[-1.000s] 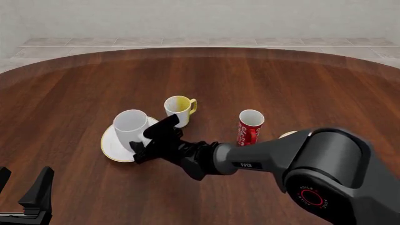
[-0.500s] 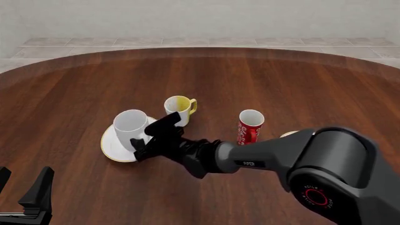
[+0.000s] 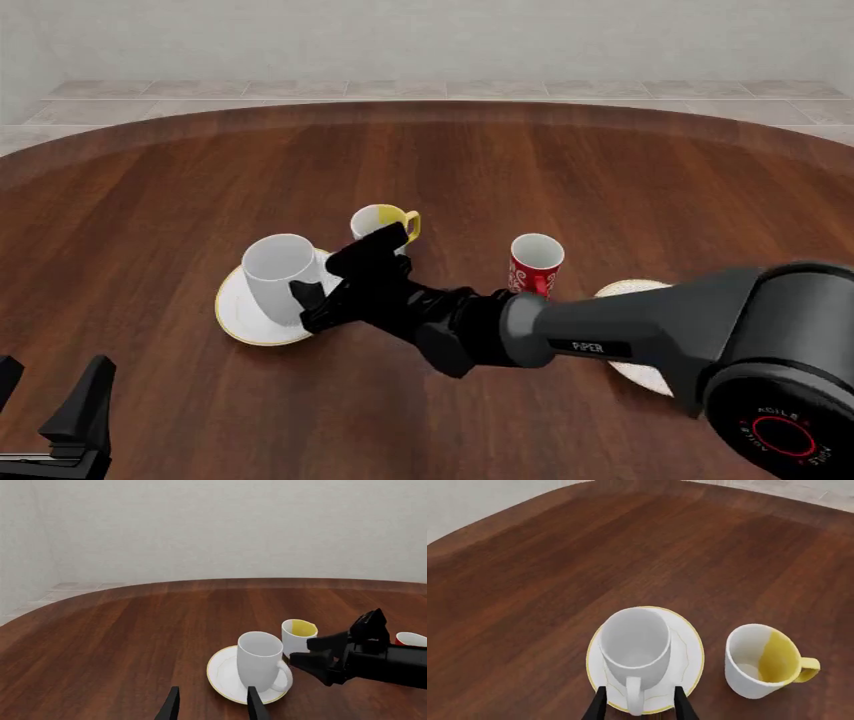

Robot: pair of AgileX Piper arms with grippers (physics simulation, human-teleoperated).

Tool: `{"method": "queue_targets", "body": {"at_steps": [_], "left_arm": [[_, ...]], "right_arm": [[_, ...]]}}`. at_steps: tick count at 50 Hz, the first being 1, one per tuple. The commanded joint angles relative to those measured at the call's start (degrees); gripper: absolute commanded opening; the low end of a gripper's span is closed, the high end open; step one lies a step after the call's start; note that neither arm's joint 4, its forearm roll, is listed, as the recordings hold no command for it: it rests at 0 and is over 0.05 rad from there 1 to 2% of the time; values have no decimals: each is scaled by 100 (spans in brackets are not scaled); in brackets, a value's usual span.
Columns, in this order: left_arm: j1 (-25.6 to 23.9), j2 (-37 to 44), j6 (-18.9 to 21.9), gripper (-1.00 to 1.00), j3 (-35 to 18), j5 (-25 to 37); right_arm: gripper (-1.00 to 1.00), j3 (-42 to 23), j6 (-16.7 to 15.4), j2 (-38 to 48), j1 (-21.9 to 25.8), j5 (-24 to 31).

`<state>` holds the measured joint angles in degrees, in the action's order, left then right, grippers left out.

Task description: Put the white mug on the left plate.

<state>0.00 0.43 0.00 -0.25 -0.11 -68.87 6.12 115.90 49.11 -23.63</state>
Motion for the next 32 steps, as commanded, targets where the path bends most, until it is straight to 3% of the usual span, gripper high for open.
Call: {"method": "queue_targets", "body": {"at_steps": [1, 32], "left_arm": [[0, 0, 0, 100, 0, 0], [0, 0, 0, 100, 0, 0]], "right_arm": [[100, 645, -131, -813, -26, -54], [100, 2367, -513, -3364, -267, 101]]}}
